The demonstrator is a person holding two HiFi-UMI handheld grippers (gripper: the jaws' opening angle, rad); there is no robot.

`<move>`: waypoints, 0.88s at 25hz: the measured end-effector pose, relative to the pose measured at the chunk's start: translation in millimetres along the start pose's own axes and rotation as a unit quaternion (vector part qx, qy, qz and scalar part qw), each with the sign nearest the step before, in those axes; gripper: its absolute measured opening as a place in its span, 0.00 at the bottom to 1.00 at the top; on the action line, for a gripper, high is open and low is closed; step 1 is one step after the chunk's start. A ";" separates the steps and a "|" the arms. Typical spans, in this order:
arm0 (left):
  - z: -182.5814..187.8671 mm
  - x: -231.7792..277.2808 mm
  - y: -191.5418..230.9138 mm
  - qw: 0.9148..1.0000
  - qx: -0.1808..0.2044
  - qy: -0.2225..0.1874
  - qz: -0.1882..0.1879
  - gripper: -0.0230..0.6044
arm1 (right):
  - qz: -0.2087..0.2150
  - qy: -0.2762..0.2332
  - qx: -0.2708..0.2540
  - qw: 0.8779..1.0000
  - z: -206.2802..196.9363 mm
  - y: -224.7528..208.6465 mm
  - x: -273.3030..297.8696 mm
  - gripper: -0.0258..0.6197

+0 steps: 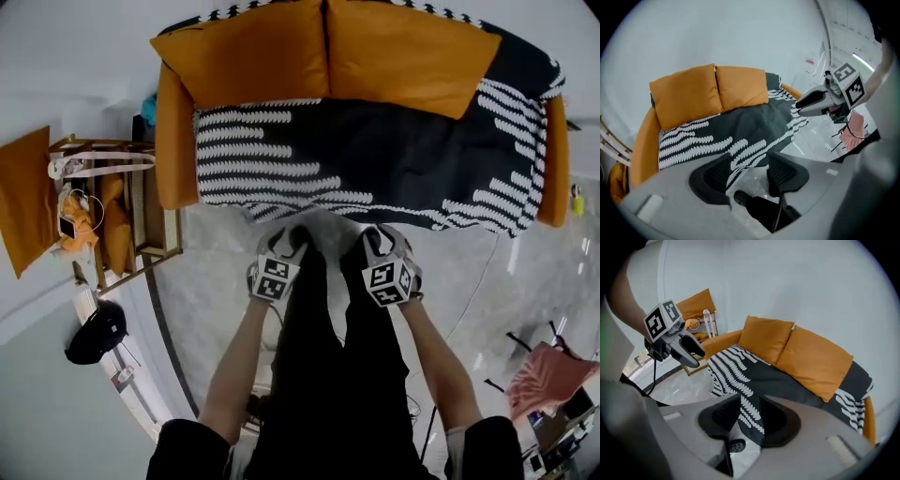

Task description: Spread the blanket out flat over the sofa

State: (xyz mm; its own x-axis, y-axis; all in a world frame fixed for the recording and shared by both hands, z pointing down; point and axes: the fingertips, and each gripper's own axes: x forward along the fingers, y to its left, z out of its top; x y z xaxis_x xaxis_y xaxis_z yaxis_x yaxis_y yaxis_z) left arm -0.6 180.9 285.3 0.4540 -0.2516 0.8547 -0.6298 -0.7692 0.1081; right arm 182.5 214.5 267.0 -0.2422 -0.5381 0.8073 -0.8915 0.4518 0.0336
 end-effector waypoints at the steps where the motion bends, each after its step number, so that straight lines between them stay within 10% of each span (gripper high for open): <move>1: 15.6 -6.9 -11.1 1.000 0.002 -0.013 0.000 0.45 | -0.004 -0.006 0.008 1.000 1.0 -6.9 -13.3 0.24; 22: 244.8 -142.3 -98.1 0.967 0.032 -0.249 -0.033 0.26 | -0.104 -0.213 0.163 0.958 111.4 -119.8 -216.0 0.08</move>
State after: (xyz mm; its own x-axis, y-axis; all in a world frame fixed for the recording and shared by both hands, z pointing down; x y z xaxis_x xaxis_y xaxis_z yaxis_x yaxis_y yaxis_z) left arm 150.8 148.3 28.7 0.7500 -0.4397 0.4941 -0.5554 -0.8243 0.1095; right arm 299.0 197.4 22.9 -0.1195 -0.8653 0.4867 -0.9927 0.0955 -0.0740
